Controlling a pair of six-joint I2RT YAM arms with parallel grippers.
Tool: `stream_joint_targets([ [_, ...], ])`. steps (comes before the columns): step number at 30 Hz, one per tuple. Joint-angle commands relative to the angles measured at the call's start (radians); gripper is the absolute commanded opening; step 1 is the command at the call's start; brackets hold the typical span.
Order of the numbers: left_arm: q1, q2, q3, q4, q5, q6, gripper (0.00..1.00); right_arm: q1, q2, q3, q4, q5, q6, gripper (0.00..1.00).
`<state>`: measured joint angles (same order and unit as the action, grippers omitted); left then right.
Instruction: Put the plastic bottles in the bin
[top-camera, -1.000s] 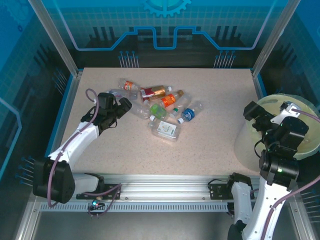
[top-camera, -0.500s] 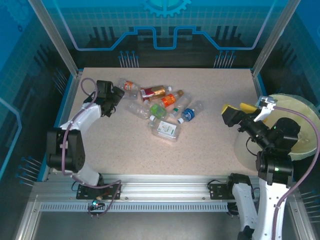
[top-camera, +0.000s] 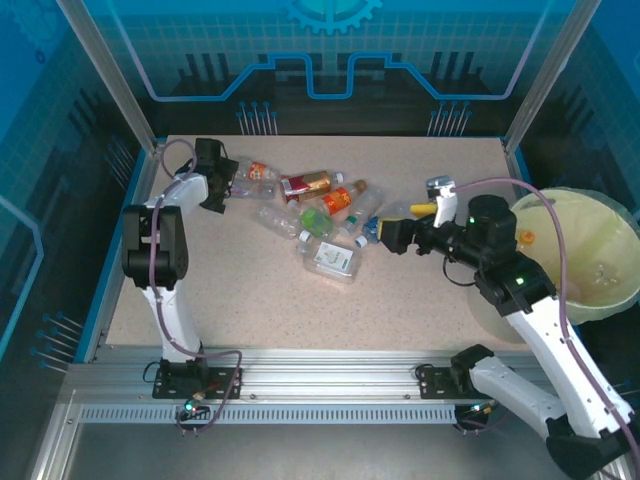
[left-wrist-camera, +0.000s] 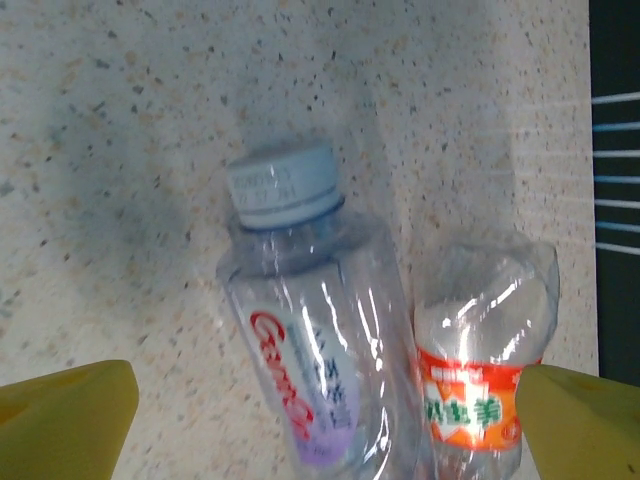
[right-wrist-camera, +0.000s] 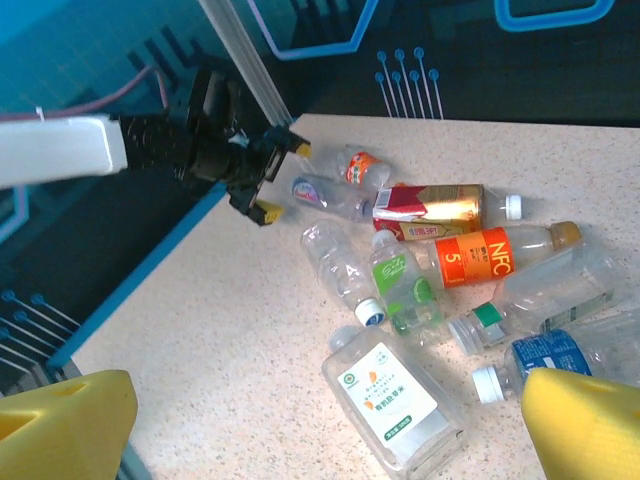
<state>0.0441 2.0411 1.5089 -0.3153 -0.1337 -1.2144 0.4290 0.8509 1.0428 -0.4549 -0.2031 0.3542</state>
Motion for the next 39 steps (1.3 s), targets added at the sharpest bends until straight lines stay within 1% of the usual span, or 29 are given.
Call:
stream_joint_targets([
  [1, 0.01, 0.059, 0.061, -0.015, 0.012, -0.054, 0.94, 0.059, 0.033, 0.054, 0.011, 0.102, -0.069, 1.0],
  [3, 0.01, 0.089, 0.094, -0.024, 0.025, -0.066, 0.92, 0.085, 0.055, 0.065, 0.01, 0.115, -0.076, 1.0],
  [7, 0.008, 0.119, 0.099, -0.008, 0.053, -0.091, 0.89, 0.113, 0.068, 0.067, 0.006, 0.148, -0.086, 1.0],
  [12, 0.009, 0.14, 0.095, -0.012, 0.056, -0.084, 0.86, 0.117, 0.062, 0.062, -0.001, 0.192, -0.093, 1.0],
  [17, 0.009, 0.153, 0.079, 0.021, 0.066, -0.087, 0.78, 0.116, 0.065, 0.065, -0.004, 0.199, -0.095, 1.0],
  [19, 0.01, 0.162, 0.078, 0.033, 0.076, -0.091, 0.75, 0.117, 0.065, 0.066, -0.006, 0.199, -0.095, 1.0],
  [23, 0.01, 0.162, 0.062, 0.09, 0.089, -0.066, 0.62, 0.117, 0.063, 0.066, -0.02, 0.21, -0.096, 1.0],
  [26, 0.01, 0.136, 0.004, 0.177, 0.064, -0.07, 0.55, 0.116, 0.06, 0.062, -0.023, 0.214, -0.093, 1.0],
  [29, 0.013, 0.097, -0.071, 0.299, 0.045, -0.086, 0.53, 0.117, 0.057, 0.057, -0.016, 0.217, -0.086, 1.0],
  [31, 0.017, 0.067, -0.105, 0.344, 0.042, -0.082, 0.51, 0.117, 0.055, 0.054, -0.016, 0.217, -0.082, 1.0],
  [34, 0.018, -0.005, -0.153, 0.372, 0.011, -0.053, 0.51, 0.118, 0.046, 0.044, -0.011, 0.227, -0.074, 1.0],
  [39, 0.02, -0.146, -0.293, 0.534, -0.018, 0.027, 0.49, 0.118, 0.021, 0.01, 0.026, 0.253, -0.06, 1.0],
])
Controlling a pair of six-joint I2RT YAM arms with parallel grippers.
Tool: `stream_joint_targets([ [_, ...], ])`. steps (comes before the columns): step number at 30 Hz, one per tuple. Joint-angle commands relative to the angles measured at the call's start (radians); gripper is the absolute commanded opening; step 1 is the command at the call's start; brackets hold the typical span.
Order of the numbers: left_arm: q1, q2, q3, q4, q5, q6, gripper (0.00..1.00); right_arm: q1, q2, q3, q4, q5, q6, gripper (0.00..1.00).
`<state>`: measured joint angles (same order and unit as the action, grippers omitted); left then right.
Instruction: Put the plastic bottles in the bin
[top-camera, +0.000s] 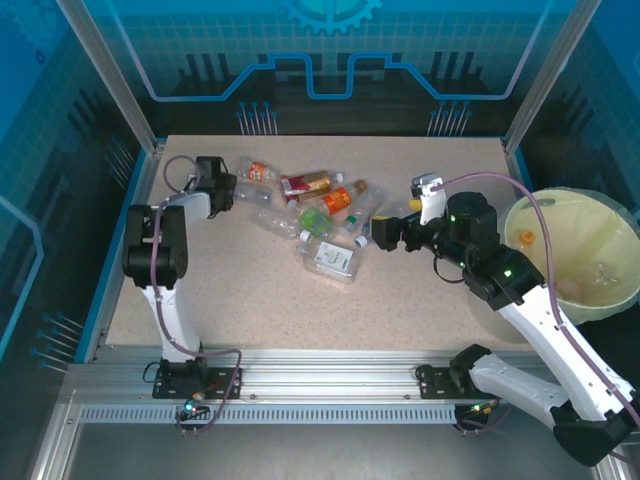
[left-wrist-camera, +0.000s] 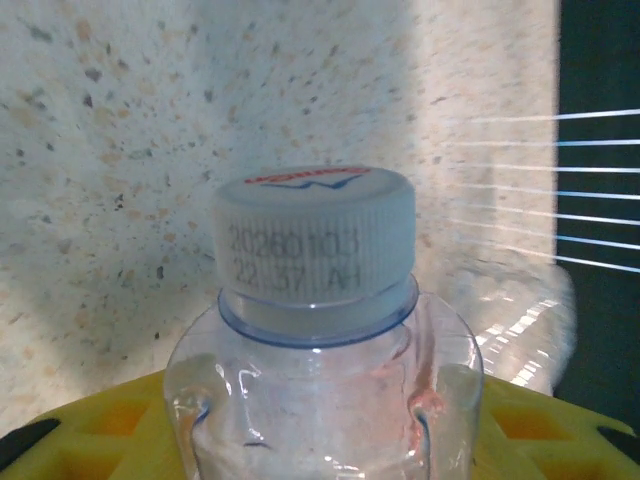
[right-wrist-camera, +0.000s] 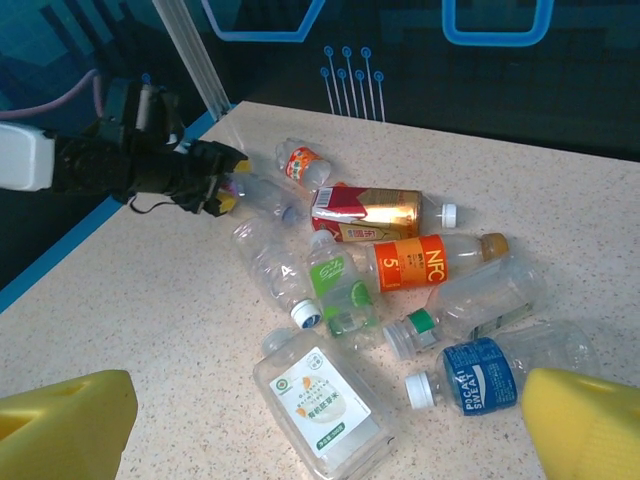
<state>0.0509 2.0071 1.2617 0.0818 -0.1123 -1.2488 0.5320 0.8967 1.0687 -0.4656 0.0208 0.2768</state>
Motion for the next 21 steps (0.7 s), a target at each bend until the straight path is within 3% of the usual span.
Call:
stream_joint_targets([
  [1, 0.012, -0.137, -0.067, 0.16, -0.039, 0.075, 0.49, 0.016, -0.028, -0.02, 0.043, 0.035, 0.019, 1.0],
  [10, -0.057, -0.397, -0.228, 0.281, -0.024, 0.24, 0.48, 0.015, -0.009, -0.041, 0.08, 0.077, 0.054, 1.0],
  [21, -0.279, -0.629, -0.307, 0.312, 0.022, 0.421, 0.46, 0.015, 0.083, -0.005, 0.099, 0.003, 0.114, 1.0],
])
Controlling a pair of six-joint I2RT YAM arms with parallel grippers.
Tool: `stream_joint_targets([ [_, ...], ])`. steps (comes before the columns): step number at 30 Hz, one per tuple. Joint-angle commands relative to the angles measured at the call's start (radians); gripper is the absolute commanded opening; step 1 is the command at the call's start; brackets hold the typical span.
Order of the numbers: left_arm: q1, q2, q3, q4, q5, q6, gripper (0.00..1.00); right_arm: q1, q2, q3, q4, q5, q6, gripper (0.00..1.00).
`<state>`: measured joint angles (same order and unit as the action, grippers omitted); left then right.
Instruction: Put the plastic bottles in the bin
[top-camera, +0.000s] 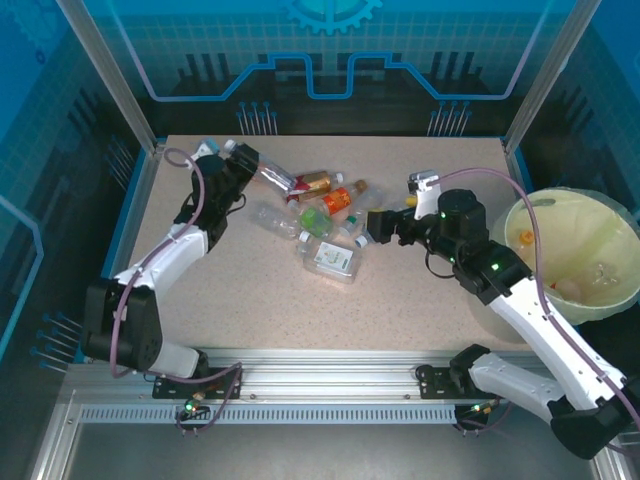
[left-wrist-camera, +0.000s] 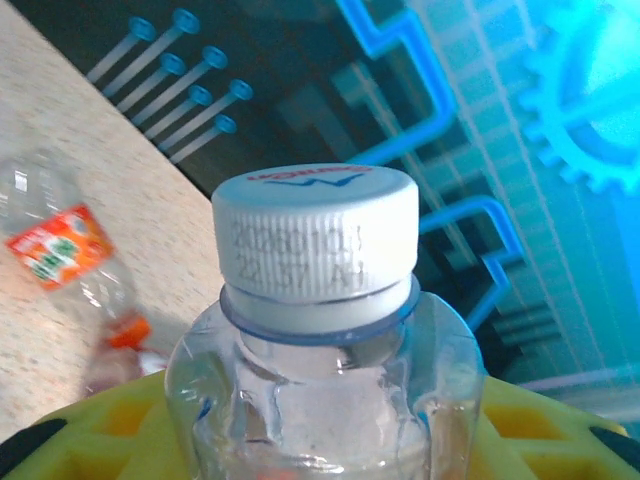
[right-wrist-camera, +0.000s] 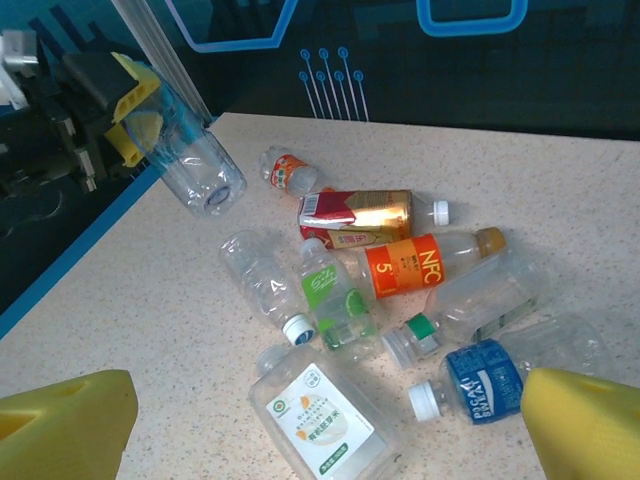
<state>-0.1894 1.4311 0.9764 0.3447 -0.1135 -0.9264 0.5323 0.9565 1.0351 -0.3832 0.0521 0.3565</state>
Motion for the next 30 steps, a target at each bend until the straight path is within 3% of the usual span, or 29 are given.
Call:
stream_joint_targets([
  [1, -0.058, -0.068, -0.021, 0.051, 0.054, 0.124, 0.46, 0.014, 0.037, 0.037, 0.009, -0.036, 0.03, 1.0],
  [6, -0.136, -0.097, 0.024, -0.001, 0.228, 0.235, 0.47, 0.013, 0.093, 0.046, -0.002, -0.059, 0.025, 1.0],
  [14, -0.215, -0.121, 0.06, 0.063, 0.529, 0.33, 0.48, 0.015, 0.189, 0.085, 0.041, -0.294, 0.031, 1.0],
  [21, -0.285, -0.11, 0.04, 0.22, 0.594, 0.277, 0.48, 0.017, 0.24, 0.086, 0.208, -0.463, 0.169, 1.0],
  [26, -0.322, -0.063, 0.068, 0.276, 0.636, 0.244, 0.48, 0.028, 0.269, 0.105, 0.23, -0.49, 0.165, 1.0],
  [30, -0.336, -0.042, 0.074, 0.294, 0.632, 0.238, 0.48, 0.03, 0.265, 0.096, 0.263, -0.54, 0.159, 0.92],
])
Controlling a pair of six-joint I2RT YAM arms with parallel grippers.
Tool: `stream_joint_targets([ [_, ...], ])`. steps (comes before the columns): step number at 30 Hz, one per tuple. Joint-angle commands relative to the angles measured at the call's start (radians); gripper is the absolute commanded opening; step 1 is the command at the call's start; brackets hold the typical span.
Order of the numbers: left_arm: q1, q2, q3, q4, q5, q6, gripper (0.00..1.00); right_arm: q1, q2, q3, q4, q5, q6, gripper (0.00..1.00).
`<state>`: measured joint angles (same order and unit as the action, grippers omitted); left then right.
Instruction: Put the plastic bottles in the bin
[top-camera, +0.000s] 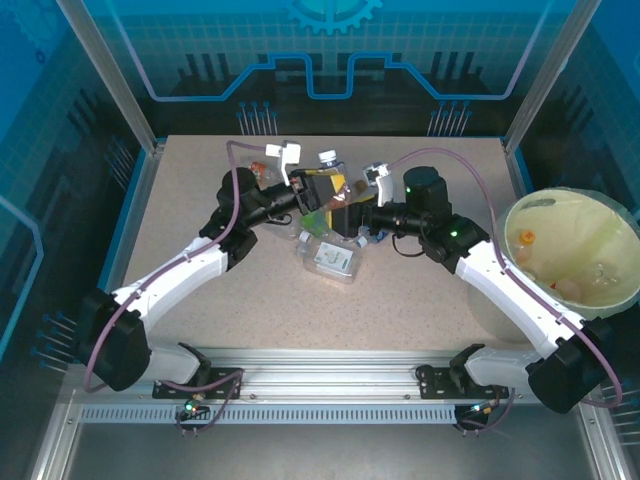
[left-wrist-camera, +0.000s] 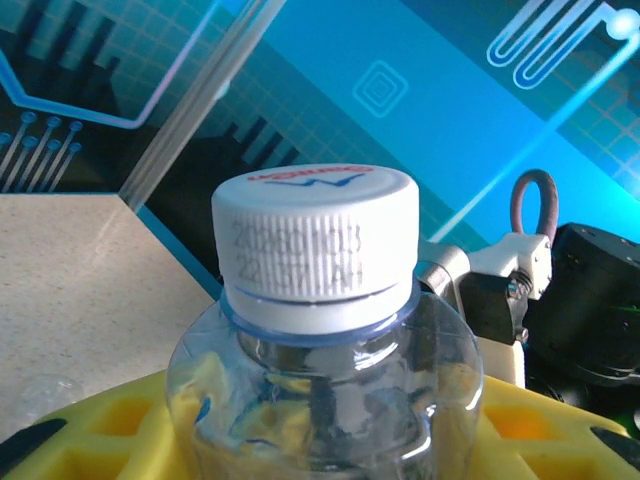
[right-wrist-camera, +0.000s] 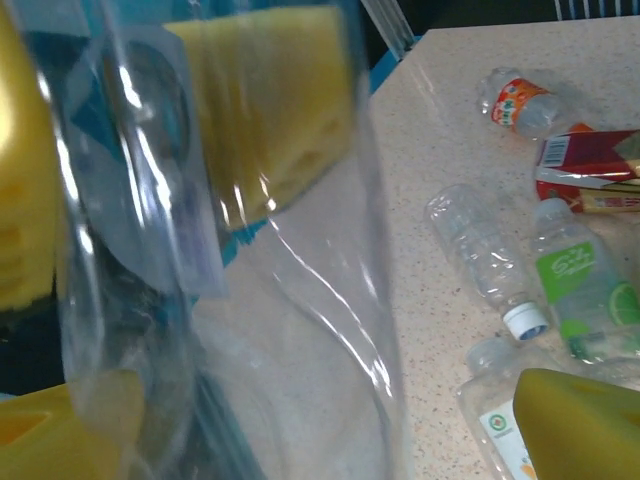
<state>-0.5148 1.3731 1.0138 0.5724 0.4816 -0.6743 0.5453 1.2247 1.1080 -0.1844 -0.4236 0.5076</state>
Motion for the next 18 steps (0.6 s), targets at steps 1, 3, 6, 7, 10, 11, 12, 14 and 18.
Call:
stream_joint_targets([
  [1, -0.011, 0.021, 0.039, 0.072, 0.04, -0.018, 0.48, 0.017, -0.008, 0.02, 0.069, -0.073, 0.004, 0.9],
  [3, -0.013, 0.03, 0.043, 0.077, 0.042, -0.023, 0.48, 0.016, -0.017, 0.012, 0.089, -0.091, -0.004, 0.87],
  [6, -0.014, 0.034, 0.045, 0.086, 0.042, -0.026, 0.48, 0.02, -0.03, 0.001, 0.108, -0.103, -0.007, 0.83],
  [7, -0.014, 0.036, 0.045, 0.09, 0.044, -0.029, 0.48, 0.019, -0.03, 0.001, 0.106, -0.099, -0.007, 0.83],
  [10, -0.015, 0.04, 0.044, 0.096, 0.047, -0.032, 0.48, 0.02, -0.023, 0.006, 0.093, -0.083, -0.001, 0.76],
  [11, -0.016, 0.04, 0.043, 0.096, 0.047, -0.031, 0.48, 0.021, -0.021, 0.006, 0.091, -0.076, 0.002, 0.74],
  [12, -0.016, 0.041, 0.042, 0.096, 0.047, -0.032, 0.48, 0.022, -0.02, 0.005, 0.091, -0.073, 0.003, 0.72],
  [14, -0.015, 0.039, 0.039, 0.095, 0.043, -0.03, 0.48, 0.025, -0.022, -0.001, 0.098, -0.07, 0.001, 0.69],
  [18, -0.015, 0.04, 0.042, 0.075, 0.039, -0.018, 0.48, 0.032, -0.021, 0.009, 0.071, -0.062, -0.025, 0.57],
])
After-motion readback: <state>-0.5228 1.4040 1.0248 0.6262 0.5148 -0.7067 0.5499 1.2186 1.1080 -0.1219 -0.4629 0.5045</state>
